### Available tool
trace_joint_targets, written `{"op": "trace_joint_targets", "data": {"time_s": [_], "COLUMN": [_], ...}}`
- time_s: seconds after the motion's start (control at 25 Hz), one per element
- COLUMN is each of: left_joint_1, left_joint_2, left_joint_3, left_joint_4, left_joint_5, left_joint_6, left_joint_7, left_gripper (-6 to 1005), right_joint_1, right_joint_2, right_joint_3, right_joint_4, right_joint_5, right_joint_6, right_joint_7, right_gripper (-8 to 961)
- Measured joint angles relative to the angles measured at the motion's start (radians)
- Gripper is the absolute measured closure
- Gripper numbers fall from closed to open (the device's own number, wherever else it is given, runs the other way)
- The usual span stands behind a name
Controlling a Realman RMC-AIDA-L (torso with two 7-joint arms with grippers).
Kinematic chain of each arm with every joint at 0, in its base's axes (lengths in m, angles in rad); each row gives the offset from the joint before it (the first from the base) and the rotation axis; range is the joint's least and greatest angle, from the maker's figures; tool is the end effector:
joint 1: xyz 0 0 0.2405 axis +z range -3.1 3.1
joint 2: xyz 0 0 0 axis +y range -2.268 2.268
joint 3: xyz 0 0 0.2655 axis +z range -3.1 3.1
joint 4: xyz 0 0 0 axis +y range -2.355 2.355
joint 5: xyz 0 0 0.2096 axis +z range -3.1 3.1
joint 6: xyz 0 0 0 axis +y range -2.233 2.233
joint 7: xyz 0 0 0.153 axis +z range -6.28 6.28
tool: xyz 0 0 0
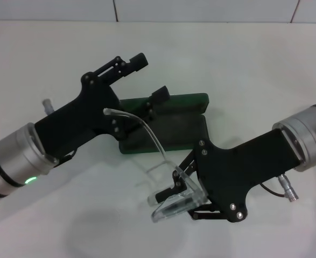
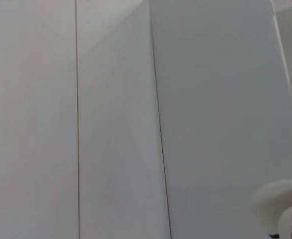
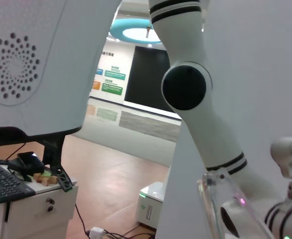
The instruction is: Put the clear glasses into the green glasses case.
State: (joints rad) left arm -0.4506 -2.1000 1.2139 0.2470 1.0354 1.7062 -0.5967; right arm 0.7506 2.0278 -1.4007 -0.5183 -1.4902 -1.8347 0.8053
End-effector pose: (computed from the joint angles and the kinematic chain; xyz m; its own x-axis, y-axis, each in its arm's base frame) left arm -0.2284 0.2873 -0.0454 0.5304 -0.1835 0.8276 0.2679 -0.8900 -0.3690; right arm 0.1450 0.2965 -0.0550 0.6801 0.3117 -0.6636 0.4814 -0.8725 0.0835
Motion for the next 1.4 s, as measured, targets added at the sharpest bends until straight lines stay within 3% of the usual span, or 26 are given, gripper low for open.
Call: {"op": "trace_joint_targets", "data": {"time_s": [0.8,1.4], "left_joint_1": [0.001,0.005], "left_joint_2": [0.003,0.012], "left_joint_3": [0.005,0.047], "left_joint_4": [-0.006,-0.004], "left_joint_5": [0.008,0.030], "left_joint_6": [0.041,0.027], "left_joint_7": [0.045,0.077], "left_gripper": [332,332], "right_joint_1": [-0.031,-0.031], "right_joint_2": [-0.005,-0.015], "right_joint_3": [0.010,0.020], "right_joint_4": [-0.009,-0.053], "right_joint_5": [0.016,-0.033], "right_joint_6": [0.127,0.103], "right_joint_7": [0.038,0.065], "right_gripper": [827,827]}}
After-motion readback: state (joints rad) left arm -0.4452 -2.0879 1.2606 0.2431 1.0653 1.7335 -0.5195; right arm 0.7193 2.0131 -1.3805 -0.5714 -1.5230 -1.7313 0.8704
